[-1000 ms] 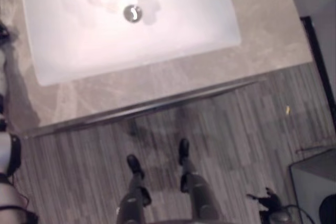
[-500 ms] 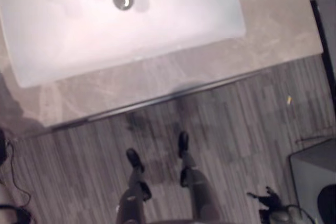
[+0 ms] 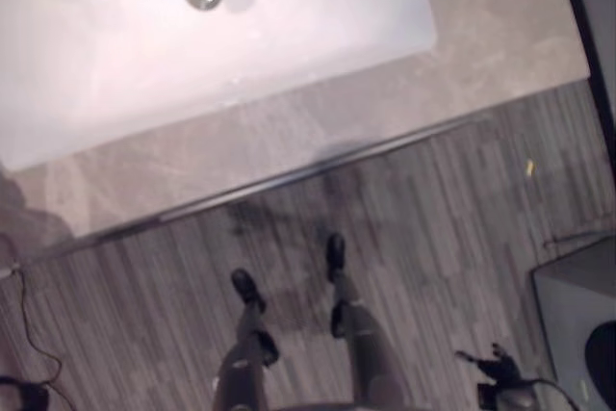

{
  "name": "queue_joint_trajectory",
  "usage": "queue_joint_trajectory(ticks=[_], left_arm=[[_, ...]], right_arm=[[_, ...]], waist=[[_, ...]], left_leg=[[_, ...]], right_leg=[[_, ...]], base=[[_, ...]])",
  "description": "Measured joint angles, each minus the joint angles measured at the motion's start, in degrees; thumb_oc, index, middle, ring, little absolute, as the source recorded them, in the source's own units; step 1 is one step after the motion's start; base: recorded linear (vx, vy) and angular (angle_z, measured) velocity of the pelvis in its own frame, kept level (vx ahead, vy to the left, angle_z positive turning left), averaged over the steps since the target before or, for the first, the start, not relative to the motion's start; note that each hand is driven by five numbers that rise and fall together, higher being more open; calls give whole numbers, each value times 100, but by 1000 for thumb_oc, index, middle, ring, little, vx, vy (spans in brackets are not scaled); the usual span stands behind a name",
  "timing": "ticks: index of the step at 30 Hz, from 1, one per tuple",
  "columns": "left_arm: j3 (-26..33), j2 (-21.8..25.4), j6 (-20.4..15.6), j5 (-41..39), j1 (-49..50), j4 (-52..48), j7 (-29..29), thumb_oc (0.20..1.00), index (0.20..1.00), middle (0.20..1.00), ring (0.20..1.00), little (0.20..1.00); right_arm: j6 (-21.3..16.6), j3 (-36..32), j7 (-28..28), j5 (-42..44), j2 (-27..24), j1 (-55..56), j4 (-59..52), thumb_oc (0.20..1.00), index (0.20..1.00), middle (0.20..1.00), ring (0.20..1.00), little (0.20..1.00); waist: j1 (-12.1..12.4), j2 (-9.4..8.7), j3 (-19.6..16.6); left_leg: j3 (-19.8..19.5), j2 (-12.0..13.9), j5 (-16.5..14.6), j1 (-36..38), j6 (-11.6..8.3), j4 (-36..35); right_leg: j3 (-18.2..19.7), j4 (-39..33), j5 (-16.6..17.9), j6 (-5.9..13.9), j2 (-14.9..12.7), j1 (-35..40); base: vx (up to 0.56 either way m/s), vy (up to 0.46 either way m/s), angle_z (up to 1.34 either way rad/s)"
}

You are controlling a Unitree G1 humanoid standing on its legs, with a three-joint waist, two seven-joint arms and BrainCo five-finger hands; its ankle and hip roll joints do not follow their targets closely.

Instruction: Put brush and paste in cup on sink, flatten towel.

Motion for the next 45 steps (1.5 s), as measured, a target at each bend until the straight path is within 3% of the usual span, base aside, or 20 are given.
queue_joint_trajectory(ticks=[14,45], left_arm=[[-10,58,33,95,-99,180,24,200,200,200,200,200],[-243,-170,-71,117,-83,-29,-30,200,200,200,200,200]], right_arm=[[-65,-9,-5,198,-4,11,7,1000,1000,1000,1000,1000],[-117,-89,-6,235,-2,12,14,1000,1000,1000,1000,1000]], waist=[[-67,80,-80],[-150,82,-243]], left_leg=[[54,-9,18,-154,12,0],[18,-29,44,-179,28,-1]], right_leg=[[69,1,51,-15,-1,-187],[54,2,67,-22,-20,-191]], base=[[2,-9,-2],[0,0,0]])
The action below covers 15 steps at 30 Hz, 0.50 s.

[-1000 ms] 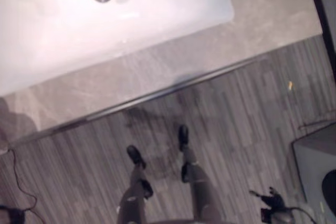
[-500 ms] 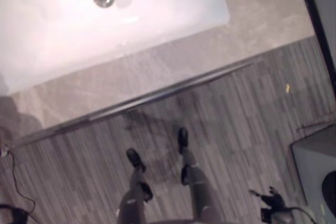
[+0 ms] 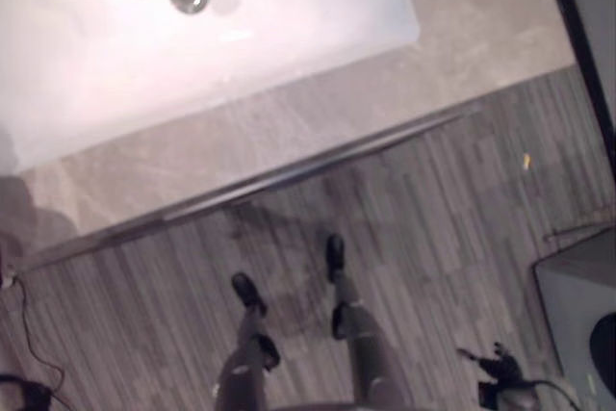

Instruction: Put brush and paste in cup on sink, flatten towel.

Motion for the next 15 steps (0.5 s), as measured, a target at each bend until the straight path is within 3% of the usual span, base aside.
queue_joint_trajectory(ticks=[15], left_arm=[[-393,321,-4,-1,-720,75,20,200,200,200,200,200]], right_arm=[[7,-416,26,249,-44,291,482,1000,1000,1000,1000,1000]], waist=[[-49,4,-78]], left_leg=[[-1,2,76,-470,0,0]], right_leg=[[27,2,93,1,4,-484]], base=[[14,4,0]])
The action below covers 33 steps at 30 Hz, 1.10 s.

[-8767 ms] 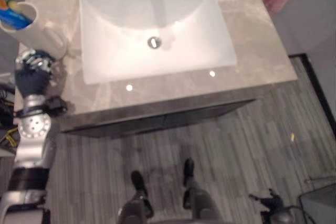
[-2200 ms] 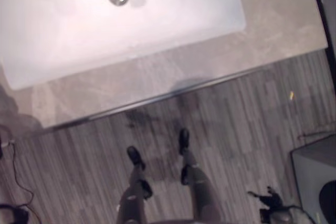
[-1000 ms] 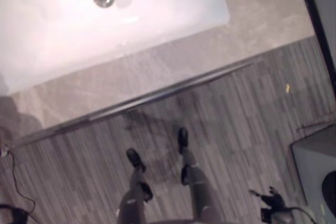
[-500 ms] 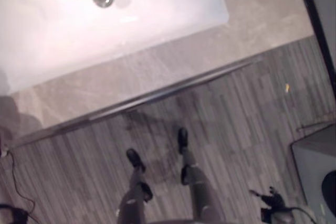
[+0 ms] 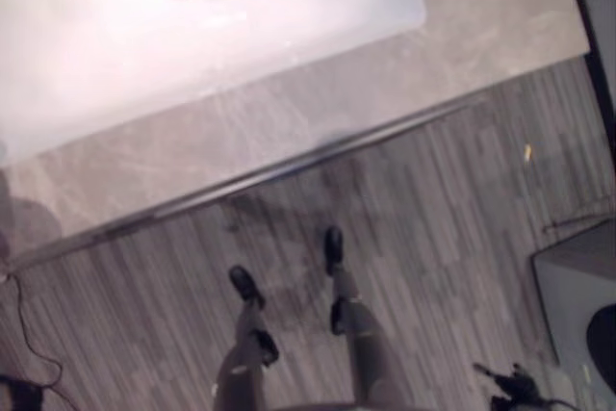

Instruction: Put brush and paste in cup on sink, flatten towel.

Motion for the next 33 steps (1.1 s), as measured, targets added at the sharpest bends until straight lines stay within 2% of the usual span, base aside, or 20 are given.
queue_joint_trajectory(ticks=[5,15,18,19,21,28,32,33], left_arm=[[-229,7,5,5,-274,122,109,200,200,200,200,200],[-183,-21,-23,100,-270,103,235,200,200,200,200,200],[210,-183,-64,105,178,12,229,200,200,200,200,200],[557,-336,-89,100,678,-235,218,200,200,200,200,200],[614,-529,-81,92,1066,-355,132,200,200,200,200,200],[909,-1140,-108,99,2823,-1869,-226,200,200,200,200,200],[1222,-1196,-118,108,3862,-2680,-288,200,200,200,200,200],[1762,-1196,-137,148,4540,-3189,-302,200,200,200,200,200]], right_arm=[[7,-86,89,169,7,114,164,1000,1000,1000,1000,1000],[-38,-94,203,250,47,187,-150,1000,1000,1000,1000,1000],[-39,10,231,244,38,183,-390,1000,1000,1000,1000,1000],[-3,75,253,237,45,190,-607,1000,1000,1000,1000,1000],[-15,122,296,190,43,189,-756,1000,1000,1000,1000,1000],[28,81,430,-38,57,433,-976,1000,1000,1000,1000,1000],[71,54,528,-101,57,758,-1101,1000,1000,1000,1000,1000],[116,50,556,-187,65,948,-1369,1000,1000,1000,1000,1000]], waist=[[-40,-2,1],[-41,0,0],[-34,-2,0],[-44,-3,3],[-17,-4,2],[43,22,35],[191,45,38],[213,72,45]], left_leg=[[-2,0,0,-43,0,0],[20,-7,1,-38,1,1],[-1,-5,-2,177,-3,1],[-78,2,-7,393,-9,1],[-158,7,-12,609,-16,-2],[-469,50,-36,1371,-48,-6],[-586,75,-94,1825,-99,-32],[-603,82,-128,1967,-98,-30]], right_leg=[[1,0,1,1,0,-38],[32,1,13,-2,0,-53],[69,1,13,-3,3,139],[68,2,13,-2,5,340],[62,1,5,6,7,565],[-162,0,-89,27,9,1471],[-255,-2,-233,81,11,1991],[-274,-2,-242,83,15,2137]], base=[[0,0,0],[-4,0,0],[-52,-23,-6],[-60,-34,-6],[-76,-35,-3],[-84,6,13],[-107,23,13],[-124,31,4]])
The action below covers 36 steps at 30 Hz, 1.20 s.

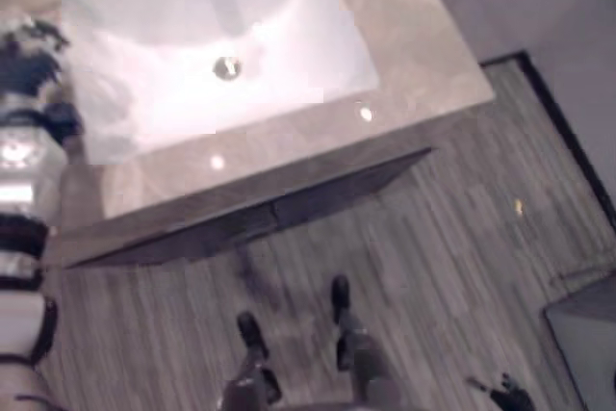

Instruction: Put brush and paste in cup on sink, flatten towel.

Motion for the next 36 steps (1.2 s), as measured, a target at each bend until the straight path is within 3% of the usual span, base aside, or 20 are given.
queue_joint_trajectory(ticks=[2,6,8,10,12,15,17,19,20,24,26,29,33,36], left_arm=[[99,0,15,80,377,-186,-8,200,200,200,200,200],[1304,-2,35,321,1916,-827,-120,200,200,200,200,200],[2197,-139,-35,552,2904,-1465,-153,200,200,200,200,200],[2600,-250,-78,752,3572,-1562,-160,200,200,200,200,200],[3199,-545,-107,1088,4344,-1903,-80,200,200,200,200,200],[3776,-1679,-136,1694,5085,-2035,139,200,200,200,200,200],[3756,-1942,-120,1833,5258,-1793,212,200,200,200,200,200],[3805,-2216,-100,1859,5211,-1516,303,495,495,495,495,495],[3805,-2380,-110,1863,5273,-1183,318,1000,1000,1000,1000,1000],[3729,-2933,99,1870,5304,291,427,1000,1000,1000,1000,1000],[3190,-3128,266,1881,5141,1366,393,1000,1000,1000,1000,1000],[2680,-3787,464,1787,4880,2640,163,1000,1000,1000,1000,1000],[2059,-4284,658,1576,4686,3135,-176,1000,1000,1000,1000,1000],[1716,-4352,716,1776,4453,3518,-335,1000,1000,1000,1000,1000]], right_arm=[[0,8,66,-137,22,173,-95,1000,1000,1000,1000,1000],[33,-89,209,-389,63,538,-820,1000,1000,1000,1000,1000],[65,-252,215,-594,196,549,-898,1000,1000,1000,1000,1000],[65,-271,185,-786,310,533,-608,1000,1000,1000,1000,1000],[100,-256,185,-827,347,276,-240,1000,1000,1000,1000,1000],[129,-236,173,-858,353,207,-60,1000,1000,1000,1000,1000],[129,-183,181,-972,353,218,-64,1000,1000,1000,1000,1000],[125,-188,182,-1019,320,222,-68,1000,1000,1000,1000,1000],[124,-187,183,-1019,317,221,-78,1000,1000,1000,1000,1000],[130,-175,187,-1023,293,262,-68,1000,1000,1000,1000,1000],[149,-110,130,-1019,341,-94,859,1000,1000,1000,1000,1000],[209,-76,53,-1032,393,-246,1327,1000,1000,1000,1000,1000],[308,-73,-97,-1168,325,-382,1540,1000,1000,1000,1000,1000],[320,8,-176,-1242,222,-444,1538,1000,1000,1000,1000,1000]], waist=[[86,13,-9],[215,36,-107],[202,7,-119],[368,44,-312],[389,55,-374],[461,133,-592],[610,81,-709],[634,60,-748],[669,10,-803],[664,-47,-915],[661,-47,-937],[675,48,-943],[659,155,-974],[649,218,-949]], left_leg=[[-39,8,-2,149,2,-2],[-123,49,-58,556,-23,-1],[-80,75,-63,756,-45,19],[-97,94,-137,933,-51,-2],[-22,90,-187,1095,-45,9],[12,90,-265,1291,-30,-2],[-39,115,-283,1298,-19,-2],[-44,93,-281,1376,-17,22],[-54,100,-282,1399,-18,4],[-60,101,-288,1493,-13,-2],[-76,104,-308,1528,-25,-4],[-80,94,-296,1599,-7,-3],[-81,126,-298,1611,-3,-3],[-73,158,-305,1716,-13,-4]], right_leg=[[-30,1,-29,-6,14,178],[-136,-6,-111,-19,49,636],[-76,-5,-107,-36,80,801],[-108,-6,-219,-1,87,1001],[-41,-7,-230,13,87,1109],[-11,-45,-288,59,66,1287],[-64,-41,-315,53,82,1335],[-63,-44,-317,52,82,1405],[-72,-45,-320,50,84,1442],[-69,-47,-324,53,71,1540],[-78,-47,-337,52,66,1615],[-60,-47,-352,36,64,1677],[-46,-47,-356,29,82,1691],[-43,-47,-370,9,108,1793]], base=[[-89,20,8],[-103,20,7],[-53,15,-5],[-73,8,-2],[-53,-9,-12],[-21,-10,-4],[-9,-13,6],[1,-4,3],[8,-6,4],[28,-11,1],[39,-5,4],[30,2,-1],[29,4,-2],[12,1,-1]])
